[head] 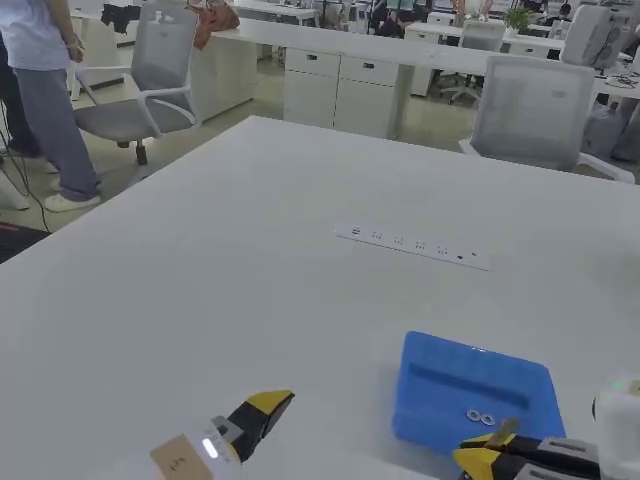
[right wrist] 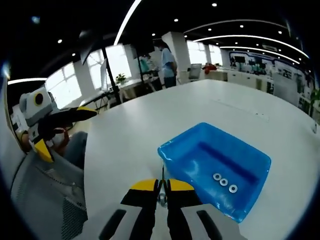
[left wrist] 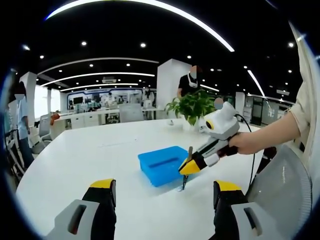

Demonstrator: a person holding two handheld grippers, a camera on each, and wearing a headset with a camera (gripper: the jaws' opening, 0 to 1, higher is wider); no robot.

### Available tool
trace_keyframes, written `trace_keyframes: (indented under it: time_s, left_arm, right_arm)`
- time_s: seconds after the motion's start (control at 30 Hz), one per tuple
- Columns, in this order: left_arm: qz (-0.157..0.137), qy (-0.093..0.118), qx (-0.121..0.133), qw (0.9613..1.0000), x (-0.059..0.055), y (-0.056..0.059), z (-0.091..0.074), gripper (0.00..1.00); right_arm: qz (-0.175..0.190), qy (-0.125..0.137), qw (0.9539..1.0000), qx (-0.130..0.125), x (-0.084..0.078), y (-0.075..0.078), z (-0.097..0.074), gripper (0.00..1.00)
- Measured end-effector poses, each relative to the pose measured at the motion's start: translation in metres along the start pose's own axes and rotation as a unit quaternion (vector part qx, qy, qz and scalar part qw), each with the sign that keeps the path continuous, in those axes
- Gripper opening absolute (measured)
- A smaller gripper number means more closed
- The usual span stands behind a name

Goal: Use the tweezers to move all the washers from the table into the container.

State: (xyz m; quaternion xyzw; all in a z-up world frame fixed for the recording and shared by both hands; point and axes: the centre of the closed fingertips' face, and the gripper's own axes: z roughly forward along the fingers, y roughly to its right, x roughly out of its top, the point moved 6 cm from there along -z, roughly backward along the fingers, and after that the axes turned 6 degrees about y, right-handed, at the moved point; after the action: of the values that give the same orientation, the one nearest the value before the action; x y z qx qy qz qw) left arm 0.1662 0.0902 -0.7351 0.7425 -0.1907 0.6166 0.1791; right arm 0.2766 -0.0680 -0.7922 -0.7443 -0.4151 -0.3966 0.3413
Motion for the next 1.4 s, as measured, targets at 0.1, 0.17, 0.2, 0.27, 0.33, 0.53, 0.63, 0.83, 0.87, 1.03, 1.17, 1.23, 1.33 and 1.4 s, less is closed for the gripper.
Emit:
trace_keyframes:
  time_s: [0.1, 0.17, 0.2, 0.27, 0.33, 0.53, 0.63, 0.83, 0.87, 1.03, 1.17, 1.23, 1.33, 1.4]
  left_arm:
    - [0.000, 0.001, 0.000, 1.0000, 0.000, 0.000, 0.000, 0.81]
    - [0.000, 0.001, 0.000, 1.0000, 0.000, 0.000, 0.000, 0.81]
    - [0.000, 0.001, 0.000, 1.0000, 0.000, 0.000, 0.000, 0.81]
    - [0.001, 0.001, 0.000, 1.0000, 0.000, 0.000, 0.000, 0.81]
    - [0.001, 0.001, -0.001, 1.0000, 0.000, 0.000, 0.000, 0.81]
    - [0.001, 0.004, -0.001, 1.0000, 0.001, 0.000, -0.001, 0.81]
    - [0.002, 0.003, -0.003, 1.0000, 0.001, 0.001, 0.000, 0.81]
    - [0.001, 0.004, -0.002, 1.0000, 0.001, 0.001, 0.000, 0.81]
    - [0.001, 0.004, -0.003, 1.0000, 0.001, 0.001, 0.000, 0.81]
    - [0.003, 0.002, -0.005, 1.0000, 0.001, 0.002, 0.000, 0.81]
    - [0.003, 0.002, -0.006, 1.0000, 0.001, 0.002, 0.000, 0.81]
    - [0.003, 0.002, -0.006, 1.0000, 0.001, 0.002, 0.000, 0.81]
    - [0.002, 0.002, -0.006, 1.0000, 0.001, 0.002, 0.000, 0.81]
    - [0.002, 0.000, -0.007, 1.0000, 0.000, 0.003, 0.000, 0.81]
  right_arm:
    - [-0.038, -0.005, 0.9993, 0.006, 0.000, -0.002, 0.000, 0.02]
    - [-0.057, -0.007, 0.9983, 0.009, 0.000, -0.003, 0.000, 0.02]
    - [-0.055, -0.010, 0.9984, 0.001, 0.000, -0.002, 0.000, 0.02]
    - [-0.048, -0.009, 0.9988, 0.006, 0.001, -0.003, 0.000, 0.01]
    - [-0.022, 0.006, 0.9997, 0.008, 0.004, -0.004, -0.002, 0.01]
    - [-0.006, 0.032, 0.9994, 0.011, 0.021, -0.005, -0.013, 0.02]
    - [-0.005, 0.040, 0.9991, 0.012, 0.027, -0.004, -0.017, 0.02]
    - [-0.005, 0.061, 0.9980, 0.013, 0.047, -0.003, -0.027, 0.02]
    - [-0.002, 0.063, 0.9979, 0.012, 0.049, -0.003, -0.027, 0.02]
    - [0.018, 0.081, 0.9964, 0.013, 0.061, 0.001, -0.028, 0.02]
    - [0.036, 0.099, 0.9944, 0.007, 0.072, 0.008, -0.028, 0.02]
    - [0.047, 0.107, 0.9931, 0.003, 0.075, 0.012, -0.028, 0.02]
    - [0.054, 0.111, 0.9923, -0.006, 0.079, 0.019, -0.025, 0.02]
    - [0.060, 0.111, 0.9920, -0.012, 0.079, 0.024, -0.021, 0.02]
